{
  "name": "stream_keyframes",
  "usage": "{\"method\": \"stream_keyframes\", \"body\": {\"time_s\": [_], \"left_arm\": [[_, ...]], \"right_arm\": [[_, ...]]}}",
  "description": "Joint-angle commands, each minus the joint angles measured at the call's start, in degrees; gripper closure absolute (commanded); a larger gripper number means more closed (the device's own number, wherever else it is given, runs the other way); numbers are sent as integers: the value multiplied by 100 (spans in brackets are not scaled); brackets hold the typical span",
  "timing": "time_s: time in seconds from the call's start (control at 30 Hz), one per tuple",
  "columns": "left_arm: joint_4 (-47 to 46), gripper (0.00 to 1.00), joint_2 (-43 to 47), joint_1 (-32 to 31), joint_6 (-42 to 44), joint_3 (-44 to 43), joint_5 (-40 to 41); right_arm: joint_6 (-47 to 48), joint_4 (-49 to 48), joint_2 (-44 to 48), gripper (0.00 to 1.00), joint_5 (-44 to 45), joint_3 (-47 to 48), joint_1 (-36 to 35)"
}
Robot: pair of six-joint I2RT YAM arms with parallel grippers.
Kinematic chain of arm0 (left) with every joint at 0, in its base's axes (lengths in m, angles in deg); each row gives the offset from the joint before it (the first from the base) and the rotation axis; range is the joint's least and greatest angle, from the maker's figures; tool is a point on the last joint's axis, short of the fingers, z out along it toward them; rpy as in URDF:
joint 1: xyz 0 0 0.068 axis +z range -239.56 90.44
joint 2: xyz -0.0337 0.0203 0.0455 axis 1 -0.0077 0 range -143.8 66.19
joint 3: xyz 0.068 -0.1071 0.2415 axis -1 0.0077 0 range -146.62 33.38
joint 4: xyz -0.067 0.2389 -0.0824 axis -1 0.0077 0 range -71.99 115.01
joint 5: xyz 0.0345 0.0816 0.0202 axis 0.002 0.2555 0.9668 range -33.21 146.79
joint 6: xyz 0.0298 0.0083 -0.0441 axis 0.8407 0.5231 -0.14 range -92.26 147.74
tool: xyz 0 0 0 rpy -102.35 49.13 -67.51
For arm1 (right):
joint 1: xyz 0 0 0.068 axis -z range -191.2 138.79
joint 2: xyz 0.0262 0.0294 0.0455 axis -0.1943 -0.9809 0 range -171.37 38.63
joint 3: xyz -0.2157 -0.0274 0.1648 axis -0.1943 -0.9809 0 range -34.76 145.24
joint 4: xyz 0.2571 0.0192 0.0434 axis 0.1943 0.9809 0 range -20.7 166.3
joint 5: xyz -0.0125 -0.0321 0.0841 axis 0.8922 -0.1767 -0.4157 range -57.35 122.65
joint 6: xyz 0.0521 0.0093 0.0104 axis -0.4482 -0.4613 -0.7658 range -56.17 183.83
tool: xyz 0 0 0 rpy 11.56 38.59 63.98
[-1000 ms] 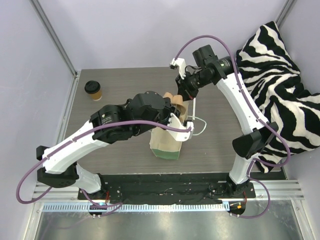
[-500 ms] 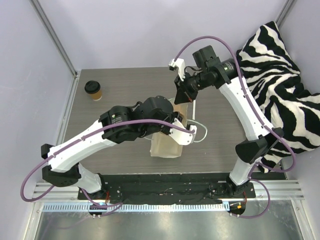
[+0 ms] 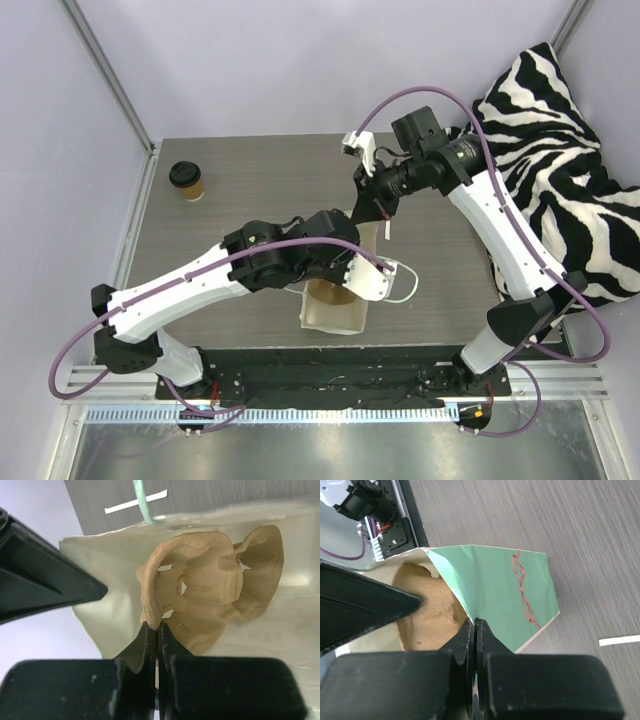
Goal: Pack the takeout coffee
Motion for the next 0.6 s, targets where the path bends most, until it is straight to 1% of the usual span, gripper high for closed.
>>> {"method": "stream_keyframes", "body": {"time_s": [0.0,0.27,0.57], "left_arm": [[95,100,-75,54,-350,-153,-376],[192,100,-145,431,-736,5,-764],[139,100,-321,915,-860,224,-1116]], "right_arm": [[-95,-286,212,99,-447,-13,-93],[-95,-295,115,99,-703,-74,-137],[-86,-330,80,99,-817,-293,-190]]}}
